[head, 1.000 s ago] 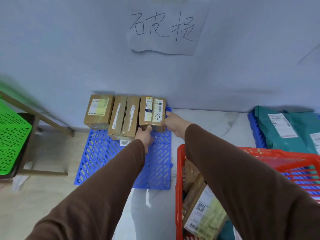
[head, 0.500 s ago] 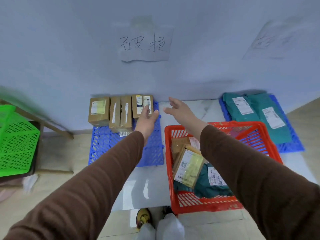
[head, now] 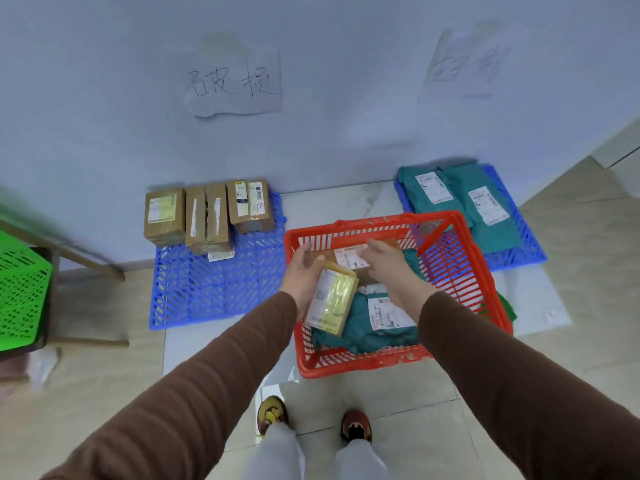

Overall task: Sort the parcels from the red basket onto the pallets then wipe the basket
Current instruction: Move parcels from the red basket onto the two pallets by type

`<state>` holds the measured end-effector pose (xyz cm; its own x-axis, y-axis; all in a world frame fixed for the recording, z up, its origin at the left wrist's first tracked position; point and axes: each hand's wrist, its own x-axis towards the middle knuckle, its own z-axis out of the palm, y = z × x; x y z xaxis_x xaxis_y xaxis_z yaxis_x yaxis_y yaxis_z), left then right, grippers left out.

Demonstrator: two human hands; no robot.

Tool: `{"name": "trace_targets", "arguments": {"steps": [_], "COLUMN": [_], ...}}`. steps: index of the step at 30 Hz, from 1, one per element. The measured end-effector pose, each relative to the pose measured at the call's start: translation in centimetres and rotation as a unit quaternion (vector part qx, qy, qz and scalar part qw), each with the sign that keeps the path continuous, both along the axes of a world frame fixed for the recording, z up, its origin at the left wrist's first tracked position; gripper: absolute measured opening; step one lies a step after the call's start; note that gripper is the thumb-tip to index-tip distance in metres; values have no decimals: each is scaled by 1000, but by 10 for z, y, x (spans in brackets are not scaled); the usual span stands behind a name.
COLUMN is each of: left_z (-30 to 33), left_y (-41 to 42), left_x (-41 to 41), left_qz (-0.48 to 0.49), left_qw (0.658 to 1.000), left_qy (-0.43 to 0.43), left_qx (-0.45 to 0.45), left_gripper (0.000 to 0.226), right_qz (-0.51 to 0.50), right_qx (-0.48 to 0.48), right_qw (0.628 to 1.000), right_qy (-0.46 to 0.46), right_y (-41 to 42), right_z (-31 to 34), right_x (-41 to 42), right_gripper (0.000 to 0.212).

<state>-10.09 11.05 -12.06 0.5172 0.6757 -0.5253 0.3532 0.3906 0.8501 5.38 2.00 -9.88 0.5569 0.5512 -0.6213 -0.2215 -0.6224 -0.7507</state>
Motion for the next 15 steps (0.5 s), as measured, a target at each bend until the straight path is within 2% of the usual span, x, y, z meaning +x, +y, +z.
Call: {"name": "trace_targets", "arguments": {"steps": [3,8,12,15], "left_z": [-14,-29,-51,-46], "left_y": [-16,-37,-43,-51], "left_x": [7,12,11,16], "left_qz": [-4,-1,14,4], "left_qw": [998,992,984,981], "left_qy": [66,130,177,194], "left_qx": [12,2,-14,-12], "left_gripper": [61,52,67,46], "right_qz": [13,40,52,53], "right_qx": [-23,-48,-65,-63], "right_qw": [998,989,979,974], "right_qy": [55,133,185,210], "right_y": [-22,-46,-51,-52], "right_z": [-17,-31,-53,-63], "right_x": [-5,-13,-23,-32], "right_gripper": [60,51,60,47]}}
